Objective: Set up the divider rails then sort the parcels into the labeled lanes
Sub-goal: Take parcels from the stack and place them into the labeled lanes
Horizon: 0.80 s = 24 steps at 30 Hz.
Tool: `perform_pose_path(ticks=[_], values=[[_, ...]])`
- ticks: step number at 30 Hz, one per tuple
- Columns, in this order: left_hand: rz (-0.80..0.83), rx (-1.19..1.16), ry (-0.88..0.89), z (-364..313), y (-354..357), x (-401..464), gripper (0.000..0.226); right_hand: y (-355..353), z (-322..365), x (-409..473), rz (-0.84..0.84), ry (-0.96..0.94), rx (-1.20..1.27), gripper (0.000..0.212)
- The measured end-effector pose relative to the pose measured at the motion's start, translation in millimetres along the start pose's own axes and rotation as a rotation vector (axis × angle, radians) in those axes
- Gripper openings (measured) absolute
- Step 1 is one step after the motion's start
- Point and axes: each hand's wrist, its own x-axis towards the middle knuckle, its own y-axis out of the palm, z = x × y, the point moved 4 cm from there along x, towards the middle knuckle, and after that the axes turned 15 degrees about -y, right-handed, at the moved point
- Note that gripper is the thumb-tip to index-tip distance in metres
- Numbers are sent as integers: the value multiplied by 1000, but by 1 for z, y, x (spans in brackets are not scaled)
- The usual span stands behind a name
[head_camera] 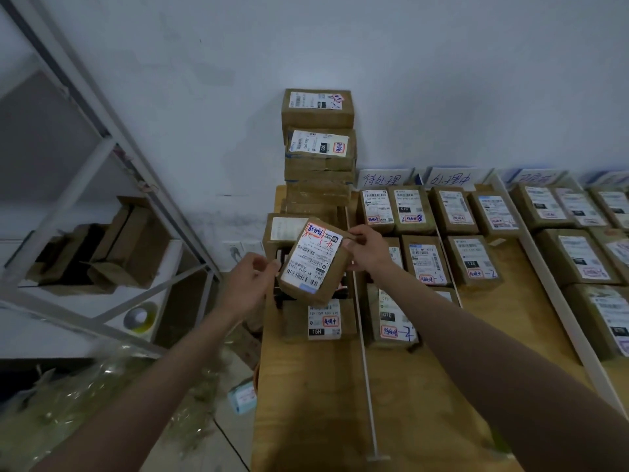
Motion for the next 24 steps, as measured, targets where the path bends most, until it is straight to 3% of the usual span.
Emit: perform_pose_path(ticks=[3,6,11,14,16,18,20,24], values=[[173,113,-61,1,10,2,55,-3,-3,-8,46,-5,-28,22],[340,105,-88,-1,28,-9,47,-8,-6,-15,48,-16,-47,20],[322,-27,-39,-6,38,-5,30,-26,-19,-30,19,62,16,16],[299,-47,-63,-14,31,10,24,-41,-25,-47,177,114,-70,25],[347,35,-11,-24,25,15,21,-49,-31,-57,301,124,-132,37],[414,190,87,-39,24,13,27,-52,-35,-64,324,125,1,48],[482,322,156,-53,27,7,33,-54,-35,-68,319,113,135,46],[558,466,239,-67,40,0,36,-55,-32,-80,445,119,104,37]])
